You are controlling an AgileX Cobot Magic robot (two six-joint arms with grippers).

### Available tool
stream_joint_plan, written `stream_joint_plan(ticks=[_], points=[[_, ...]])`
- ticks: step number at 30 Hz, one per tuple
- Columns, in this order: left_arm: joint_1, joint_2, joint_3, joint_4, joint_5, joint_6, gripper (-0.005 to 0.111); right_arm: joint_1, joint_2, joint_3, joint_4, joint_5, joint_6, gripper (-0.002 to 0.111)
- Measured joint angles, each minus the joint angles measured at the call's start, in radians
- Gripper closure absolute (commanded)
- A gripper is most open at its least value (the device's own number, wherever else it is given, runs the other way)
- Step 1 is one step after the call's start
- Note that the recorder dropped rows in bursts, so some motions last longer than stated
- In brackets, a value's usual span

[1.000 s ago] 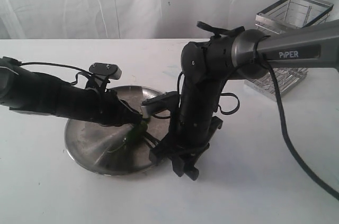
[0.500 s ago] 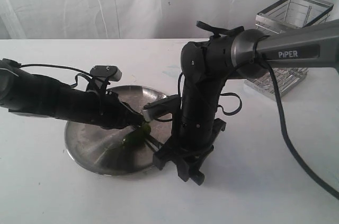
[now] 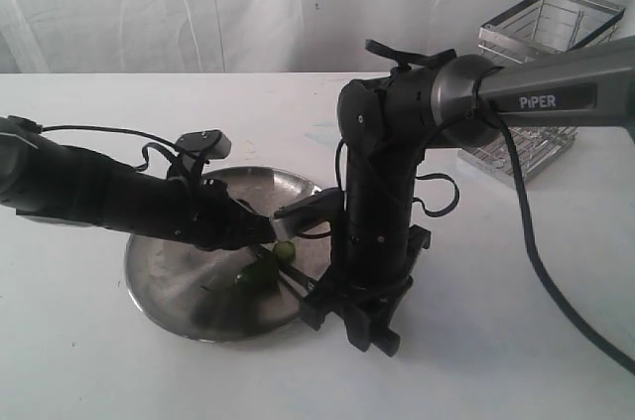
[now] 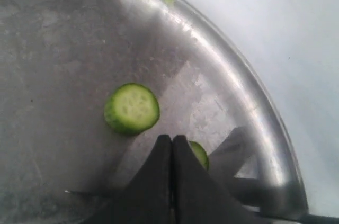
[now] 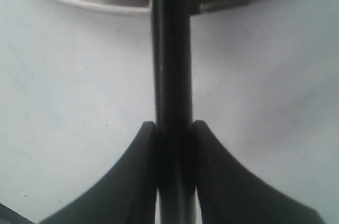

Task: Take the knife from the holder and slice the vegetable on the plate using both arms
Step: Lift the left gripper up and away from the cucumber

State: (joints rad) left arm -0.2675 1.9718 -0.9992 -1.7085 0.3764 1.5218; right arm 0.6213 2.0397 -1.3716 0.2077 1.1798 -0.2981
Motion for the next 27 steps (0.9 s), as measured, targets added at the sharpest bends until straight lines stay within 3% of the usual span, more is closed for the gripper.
stream_joint_plan(ticks=[7, 12, 14, 19, 20, 23, 27], points=[[0.063, -0.219, -0.045, 0.009, -0.027, 0.000, 0.107, 0.000, 0.000, -0.027, -0.003, -0.031, 0.008, 0.108], [0.085, -0.356, -0.027, 0.211, -0.214, -0.037, 0.107, 0.000, 0.003, -0.075, -0.004, -0.243, 0.009, 0.108], [0.085, -0.354, -0.001, 0.220, -0.236, -0.048, 0.107, 0.000, 0.032, -0.107, -0.004, -0.259, 0.009, 0.100], [0.085, -0.327, 0.017, 0.230, -0.260, -0.076, 0.107, 0.000, 0.055, -0.149, -0.006, -0.281, 0.009, 0.062], [0.085, -0.330, 0.017, 0.216, -0.260, -0.117, 0.107, 0.000, 0.055, -0.150, -0.006, -0.279, 0.009, 0.059], [0.085, -0.364, 0.017, 0.204, -0.258, -0.203, 0.107, 0.000, 0.042, -0.150, -0.042, -0.260, 0.009, 0.062], [0.085, -0.440, 0.035, 0.271, -0.269, -0.231, 0.107, 0.000, -0.018, -0.150, -0.218, -0.195, 0.120, 0.083]])
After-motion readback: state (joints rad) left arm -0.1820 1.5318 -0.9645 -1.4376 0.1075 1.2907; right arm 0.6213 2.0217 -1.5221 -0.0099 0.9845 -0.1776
